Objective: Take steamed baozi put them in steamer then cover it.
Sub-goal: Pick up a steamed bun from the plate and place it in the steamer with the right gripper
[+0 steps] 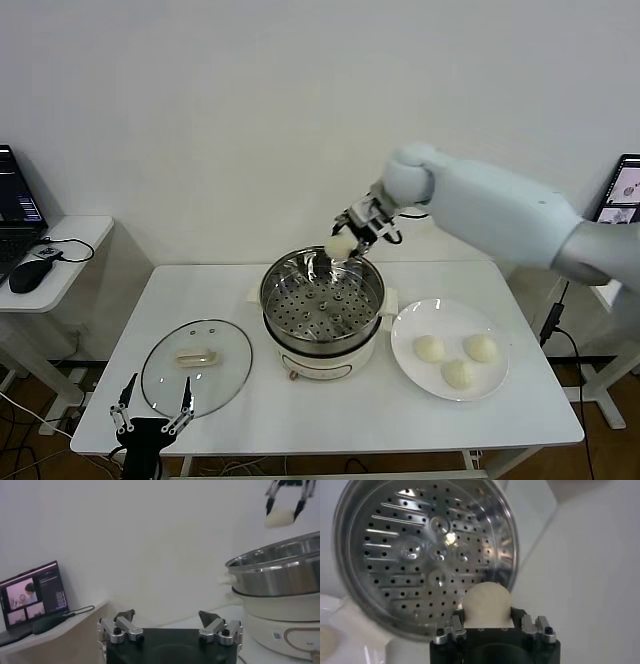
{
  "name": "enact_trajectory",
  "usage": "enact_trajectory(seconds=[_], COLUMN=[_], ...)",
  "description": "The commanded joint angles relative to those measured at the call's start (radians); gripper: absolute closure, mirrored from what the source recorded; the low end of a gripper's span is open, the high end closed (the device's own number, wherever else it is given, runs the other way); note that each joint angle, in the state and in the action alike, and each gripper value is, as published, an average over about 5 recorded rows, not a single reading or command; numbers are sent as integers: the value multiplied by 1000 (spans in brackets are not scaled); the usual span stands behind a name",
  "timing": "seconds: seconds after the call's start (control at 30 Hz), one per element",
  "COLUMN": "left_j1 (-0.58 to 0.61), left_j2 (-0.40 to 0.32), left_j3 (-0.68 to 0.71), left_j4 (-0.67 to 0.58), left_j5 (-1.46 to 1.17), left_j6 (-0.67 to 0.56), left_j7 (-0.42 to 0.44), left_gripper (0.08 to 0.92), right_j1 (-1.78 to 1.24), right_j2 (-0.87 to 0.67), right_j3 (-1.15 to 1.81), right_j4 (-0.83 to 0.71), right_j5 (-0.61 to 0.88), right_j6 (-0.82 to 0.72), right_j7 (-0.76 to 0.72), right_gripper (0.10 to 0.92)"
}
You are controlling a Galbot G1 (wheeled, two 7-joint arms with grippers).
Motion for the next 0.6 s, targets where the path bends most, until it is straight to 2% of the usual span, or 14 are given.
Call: enact_trajectory(seconds=[0.03, 0.6], left_j1=[3, -2], left_j2=[-1, -16], left_j3=[-4, 1], left_j4=[-1, 10], left_j5=[0, 6], left_j6=[-2, -11], left_j7=[0, -1], left_gripper=[177, 177], right_j1=[-16, -150], right_j2=[98, 173], right_j3=[-69, 17], right_j4=[-76, -292], right_j5=[-110, -355], right_j6=[147, 338], right_j7=[30, 115], right_gripper=[437, 418])
